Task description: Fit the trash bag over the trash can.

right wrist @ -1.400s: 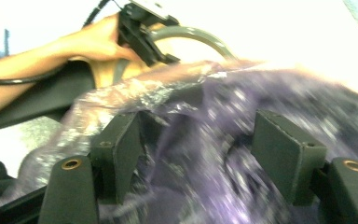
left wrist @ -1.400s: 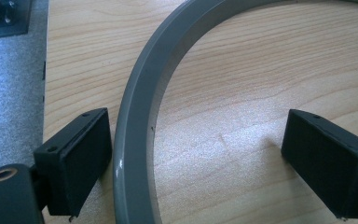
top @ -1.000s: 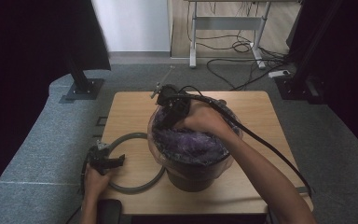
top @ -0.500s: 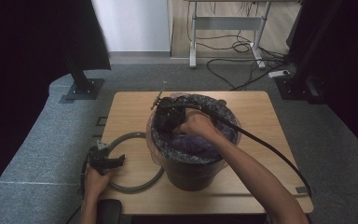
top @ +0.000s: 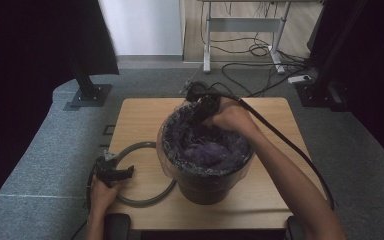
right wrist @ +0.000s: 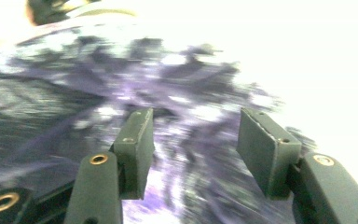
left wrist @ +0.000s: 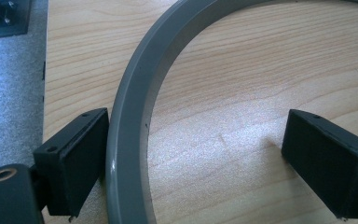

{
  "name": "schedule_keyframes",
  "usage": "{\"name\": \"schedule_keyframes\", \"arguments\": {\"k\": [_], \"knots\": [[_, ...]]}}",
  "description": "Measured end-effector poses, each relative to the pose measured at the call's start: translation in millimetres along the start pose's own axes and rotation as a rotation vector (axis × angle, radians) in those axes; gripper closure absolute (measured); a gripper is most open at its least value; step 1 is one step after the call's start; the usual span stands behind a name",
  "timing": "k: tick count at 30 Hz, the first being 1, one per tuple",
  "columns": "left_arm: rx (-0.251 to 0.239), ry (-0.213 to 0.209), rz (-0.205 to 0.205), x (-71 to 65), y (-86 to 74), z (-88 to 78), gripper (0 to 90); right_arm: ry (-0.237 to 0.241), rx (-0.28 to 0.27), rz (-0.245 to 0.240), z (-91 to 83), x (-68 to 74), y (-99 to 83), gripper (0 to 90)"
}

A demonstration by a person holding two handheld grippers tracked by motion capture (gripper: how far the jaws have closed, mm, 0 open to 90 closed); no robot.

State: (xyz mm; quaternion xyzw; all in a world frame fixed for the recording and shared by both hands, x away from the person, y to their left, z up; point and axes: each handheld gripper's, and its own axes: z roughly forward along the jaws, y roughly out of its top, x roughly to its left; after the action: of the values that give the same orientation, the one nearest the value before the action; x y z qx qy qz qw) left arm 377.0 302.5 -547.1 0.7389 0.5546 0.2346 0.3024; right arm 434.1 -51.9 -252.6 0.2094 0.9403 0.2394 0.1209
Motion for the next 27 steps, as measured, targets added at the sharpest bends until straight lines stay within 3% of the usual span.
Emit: {"name": "schedule_keyframes", "arguments": {"k": [2,6,10,12,14,17,20,23,25,27], "knots": [[0.0,-0.001,-0.001,-0.1,0.0,0.0,8.3,-0.053,0.0,0.036,-9.1,-12.2,-4.0,43.4],[0.0,0.0,0.0,0.0,0.0,0.0,8.2,-0.161,0.037,0.063,-14.1,-31.5,-14.9,44.7],[0.0,0.0,0.0,0.0,0.0,0.0,8.3,-0.163,0.068,0.104,-8.9,-45.5,-29.8,50.3],[0.0,0.0,0.0,0.0,0.0,0.0,8.3,-0.187,0.119,0.124,-0.2,-54.1,-44.1,54.2],[-0.001,0.0,0.0,0.0,0.0,0.1,8.3,-0.142,0.149,0.166,11.3,-64.6,-63.7,56.8],[0.0,0.0,0.0,0.0,0.0,0.0,8.2,-0.099,0.16,0.179,21.5,-67.8,-76.6,55.6],[0.0,0.001,0.001,0.0,0.0,0.0,8.3,-0.124,0.144,0.186,21.4,-68.3,-80.3,41.2],[0.0,0.001,0.0,-0.1,0.0,0.0,8.3,-0.135,0.054,0.205,2.8,-67.7,-78.3,28.7],[0.0,0.002,-0.001,-0.2,-0.1,-0.1,8.3,-0.159,0.006,0.207,-15.6,-62.8,-77.5,26.1],[0.0,0.002,-0.002,-0.3,-0.1,-0.1,8.3,-0.179,-0.001,0.193,-31.9,-56.2,-80.1,26.0]]}}
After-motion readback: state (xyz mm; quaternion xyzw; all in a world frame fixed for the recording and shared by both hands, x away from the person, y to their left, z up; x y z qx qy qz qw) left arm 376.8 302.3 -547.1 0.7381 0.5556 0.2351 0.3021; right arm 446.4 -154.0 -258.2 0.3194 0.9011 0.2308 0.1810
